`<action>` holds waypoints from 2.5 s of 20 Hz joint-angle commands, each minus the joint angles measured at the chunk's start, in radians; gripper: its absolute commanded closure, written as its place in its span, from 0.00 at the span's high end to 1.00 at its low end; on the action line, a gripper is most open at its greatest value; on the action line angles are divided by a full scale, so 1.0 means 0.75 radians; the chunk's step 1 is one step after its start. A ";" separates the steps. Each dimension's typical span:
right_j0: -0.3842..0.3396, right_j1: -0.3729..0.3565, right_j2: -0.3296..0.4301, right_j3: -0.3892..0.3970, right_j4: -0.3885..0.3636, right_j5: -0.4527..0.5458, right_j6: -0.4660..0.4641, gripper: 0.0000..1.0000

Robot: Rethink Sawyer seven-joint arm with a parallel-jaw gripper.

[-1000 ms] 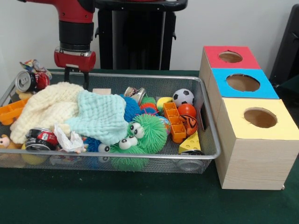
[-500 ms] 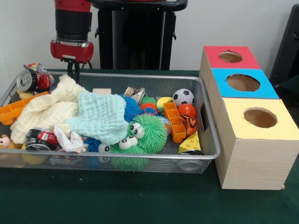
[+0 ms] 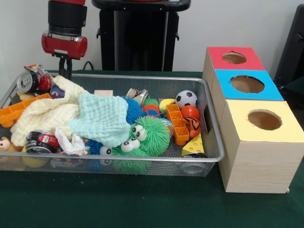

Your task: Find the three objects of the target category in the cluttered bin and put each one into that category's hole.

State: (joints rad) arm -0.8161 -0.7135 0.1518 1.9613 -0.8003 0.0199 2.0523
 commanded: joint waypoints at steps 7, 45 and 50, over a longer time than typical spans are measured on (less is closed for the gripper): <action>0.019 0.014 0.092 0.005 -0.030 0.121 -0.018 0.00; -0.187 -0.130 0.439 0.004 0.166 0.444 -0.197 1.00; -0.195 -0.142 0.465 0.006 0.172 0.473 -0.173 1.00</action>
State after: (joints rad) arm -0.9541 -0.8039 0.3793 1.9621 -0.7004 0.2763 2.0523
